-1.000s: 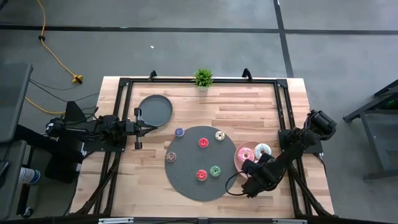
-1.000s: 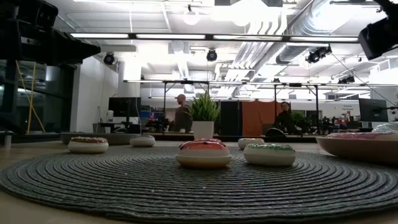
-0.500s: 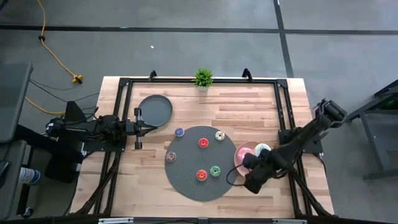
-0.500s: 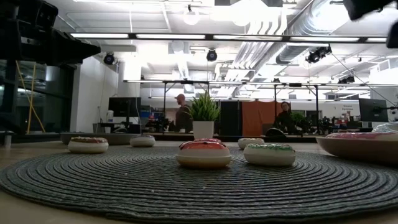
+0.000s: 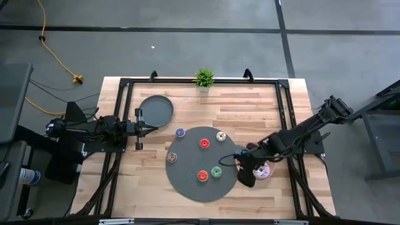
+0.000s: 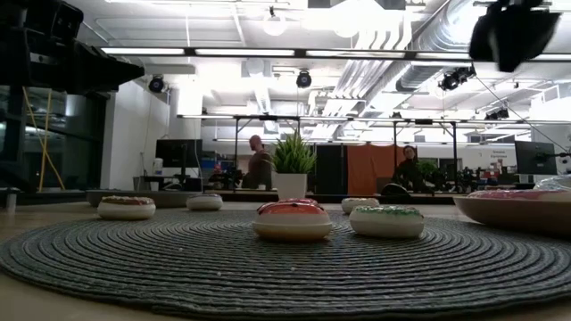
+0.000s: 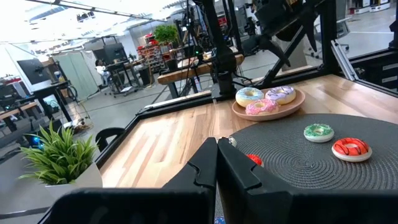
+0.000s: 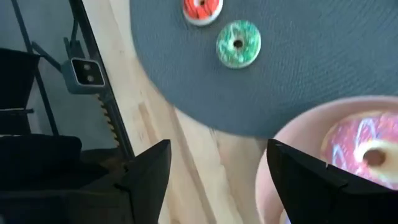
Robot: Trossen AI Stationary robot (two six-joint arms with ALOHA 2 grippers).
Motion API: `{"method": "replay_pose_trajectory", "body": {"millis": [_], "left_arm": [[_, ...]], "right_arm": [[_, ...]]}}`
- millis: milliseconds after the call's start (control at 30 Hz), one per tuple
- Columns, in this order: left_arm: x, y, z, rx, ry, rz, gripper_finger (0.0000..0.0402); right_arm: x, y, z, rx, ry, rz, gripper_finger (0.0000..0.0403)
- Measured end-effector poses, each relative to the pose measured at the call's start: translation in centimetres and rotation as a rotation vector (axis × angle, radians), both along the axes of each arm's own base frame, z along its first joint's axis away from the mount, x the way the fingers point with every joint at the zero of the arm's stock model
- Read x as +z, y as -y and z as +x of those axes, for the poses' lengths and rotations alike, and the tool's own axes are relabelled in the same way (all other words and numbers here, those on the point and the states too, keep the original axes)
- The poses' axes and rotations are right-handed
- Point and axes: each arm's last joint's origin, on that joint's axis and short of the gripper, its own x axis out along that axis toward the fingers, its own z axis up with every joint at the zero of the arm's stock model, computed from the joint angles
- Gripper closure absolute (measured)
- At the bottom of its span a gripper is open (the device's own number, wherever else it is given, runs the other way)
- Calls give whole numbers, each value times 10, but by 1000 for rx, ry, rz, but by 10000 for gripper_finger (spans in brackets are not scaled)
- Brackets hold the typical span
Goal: Pick & Place donuts
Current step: Put the small white donut on the gray plate
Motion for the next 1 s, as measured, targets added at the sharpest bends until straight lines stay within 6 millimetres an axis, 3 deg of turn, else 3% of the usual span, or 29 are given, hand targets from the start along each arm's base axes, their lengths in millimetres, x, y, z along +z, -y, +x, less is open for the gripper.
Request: {"method": "replay_pose_trajectory", "body": {"millis": [200,633,1000], "left_arm": [[0,0,0,0,0,0,401],[0,0,0,0,0,0,401],[0,0,0,0,0,0,401]], "right_arm": [[9,30,7,-9,64,-47,148],[13,118,23,-55,128,-153,148],[13,162,20,-32,150,-185,148]]}}
